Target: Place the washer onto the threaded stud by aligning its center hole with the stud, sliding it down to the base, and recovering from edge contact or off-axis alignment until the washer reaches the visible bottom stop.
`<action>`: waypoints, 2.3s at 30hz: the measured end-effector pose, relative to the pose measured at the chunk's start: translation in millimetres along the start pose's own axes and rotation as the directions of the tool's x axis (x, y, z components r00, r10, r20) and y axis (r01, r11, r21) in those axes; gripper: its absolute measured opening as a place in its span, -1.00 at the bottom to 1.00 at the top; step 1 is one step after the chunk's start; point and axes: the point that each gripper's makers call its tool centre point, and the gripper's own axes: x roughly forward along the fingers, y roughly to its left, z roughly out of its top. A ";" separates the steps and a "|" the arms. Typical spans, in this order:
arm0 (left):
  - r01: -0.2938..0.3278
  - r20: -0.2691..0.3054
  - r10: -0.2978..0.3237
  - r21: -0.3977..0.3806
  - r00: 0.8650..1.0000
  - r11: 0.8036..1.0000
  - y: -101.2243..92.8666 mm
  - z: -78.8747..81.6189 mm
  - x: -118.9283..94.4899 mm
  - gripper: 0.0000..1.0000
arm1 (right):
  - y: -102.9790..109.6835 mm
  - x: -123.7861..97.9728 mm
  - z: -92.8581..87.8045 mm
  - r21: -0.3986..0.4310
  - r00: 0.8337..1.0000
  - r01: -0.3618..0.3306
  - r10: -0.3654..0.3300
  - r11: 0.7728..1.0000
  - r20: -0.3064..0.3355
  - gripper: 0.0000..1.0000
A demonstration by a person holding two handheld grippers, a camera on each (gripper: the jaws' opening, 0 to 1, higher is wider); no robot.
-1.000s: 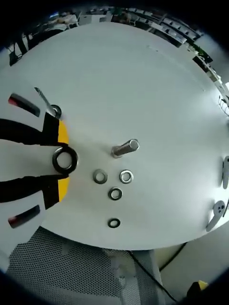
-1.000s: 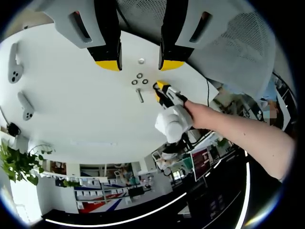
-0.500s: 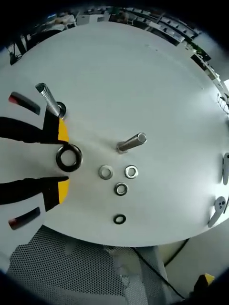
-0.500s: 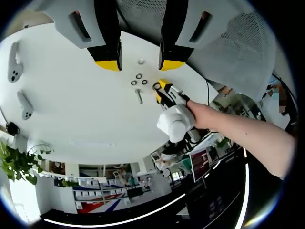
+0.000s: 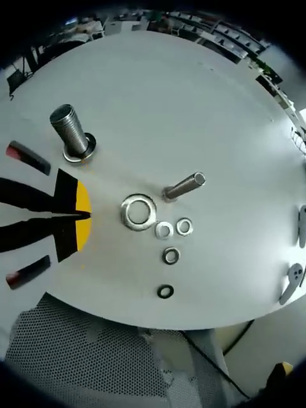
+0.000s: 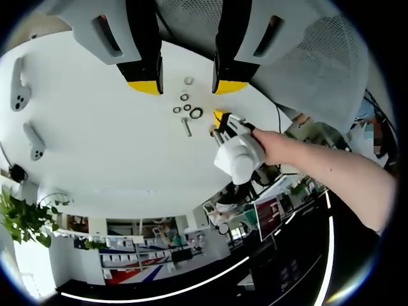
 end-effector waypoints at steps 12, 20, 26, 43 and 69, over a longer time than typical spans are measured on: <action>0.021 0.063 -0.018 -0.057 0.998 0.998 -2.4 9.3 -1.4 -0.87 | 0.6 0.3 0.6 0.000 1.000 -0.003 0.003 1.000 0.002 -0.34; 0.006 0.170 0.012 -0.107 0.985 0.994 -2.3 42.9 -4.1 -0.57 | 0.3 0.2 0.2 -0.002 1.000 0.000 0.000 1.000 0.000 -0.34; -0.009 0.158 0.027 -0.119 0.987 0.993 5.5 47.5 5.6 -0.47 | -1.3 -0.6 0.8 0.002 1.000 0.008 -0.008 1.000 0.005 -0.34; 0.000 0.136 0.011 -0.078 0.991 0.997 7.3 62.7 9.2 -0.54 | -4.9 -1.4 2.8 0.015 1.000 0.024 -0.024 1.000 0.019 -0.34; 0.009 0.034 -0.007 -0.057 0.999 0.998 4.6 53.9 9.2 -0.56 | -5.4 -1.8 3.6 0.021 0.999 0.022 -0.023 1.000 0.024 -0.34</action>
